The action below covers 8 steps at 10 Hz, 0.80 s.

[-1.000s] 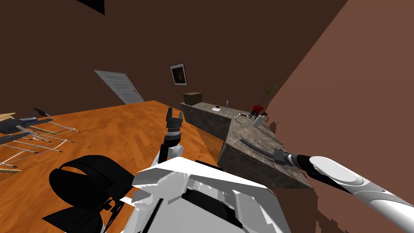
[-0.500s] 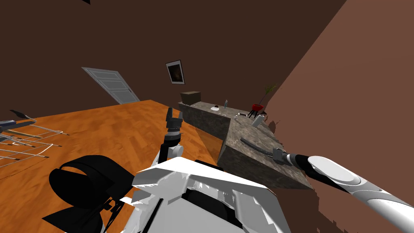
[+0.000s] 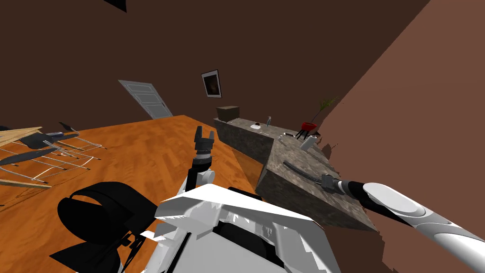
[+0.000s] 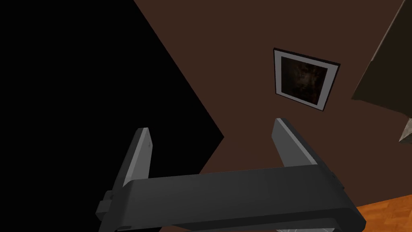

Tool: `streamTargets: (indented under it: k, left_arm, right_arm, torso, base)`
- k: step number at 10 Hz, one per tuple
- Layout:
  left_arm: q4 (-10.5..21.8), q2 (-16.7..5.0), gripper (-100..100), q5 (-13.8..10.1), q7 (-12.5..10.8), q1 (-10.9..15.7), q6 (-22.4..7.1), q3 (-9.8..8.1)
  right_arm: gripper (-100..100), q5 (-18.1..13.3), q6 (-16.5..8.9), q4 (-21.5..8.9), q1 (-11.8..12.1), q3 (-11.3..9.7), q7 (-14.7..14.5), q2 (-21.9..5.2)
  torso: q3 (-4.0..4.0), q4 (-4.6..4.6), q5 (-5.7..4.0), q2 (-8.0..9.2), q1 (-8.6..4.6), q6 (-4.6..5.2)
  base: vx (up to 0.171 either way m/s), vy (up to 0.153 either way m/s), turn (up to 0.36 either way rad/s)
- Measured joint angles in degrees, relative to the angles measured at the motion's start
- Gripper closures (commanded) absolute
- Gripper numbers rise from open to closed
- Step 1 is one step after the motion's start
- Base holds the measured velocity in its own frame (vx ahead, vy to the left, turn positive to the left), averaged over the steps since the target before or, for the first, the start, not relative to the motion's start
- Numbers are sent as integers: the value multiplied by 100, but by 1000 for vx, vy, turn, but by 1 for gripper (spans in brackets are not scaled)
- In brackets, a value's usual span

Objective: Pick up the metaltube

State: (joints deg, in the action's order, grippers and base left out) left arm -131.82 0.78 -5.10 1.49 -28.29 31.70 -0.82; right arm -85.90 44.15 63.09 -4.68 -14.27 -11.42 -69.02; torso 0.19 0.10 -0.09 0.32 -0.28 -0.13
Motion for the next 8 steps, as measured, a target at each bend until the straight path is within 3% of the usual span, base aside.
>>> streamTargets:
  k: [4,7,8]
  left_arm:
    - [0,0,0,0,0,-1,0,0]
    - [0,0,0,0,0,-1,0,-1]
    - [0,0,0,0,0,-3,0,-1]
  right_arm:
    - [100,-81,-28,-287,-93,15,364,-63]
    - [100,-160,-14,-501,-205,11,673,-131]
    - [0,-164,-17,-498,-208,11,711,-134]
  torso:
    - [13,6,4,19,1,16]
    - [9,8,10,7,4,14]
    - [0,5,11,-10,6,23]
  base:
    - [-172,-32,229]
    - [-106,-23,159]
    - [-9,-3,-9]
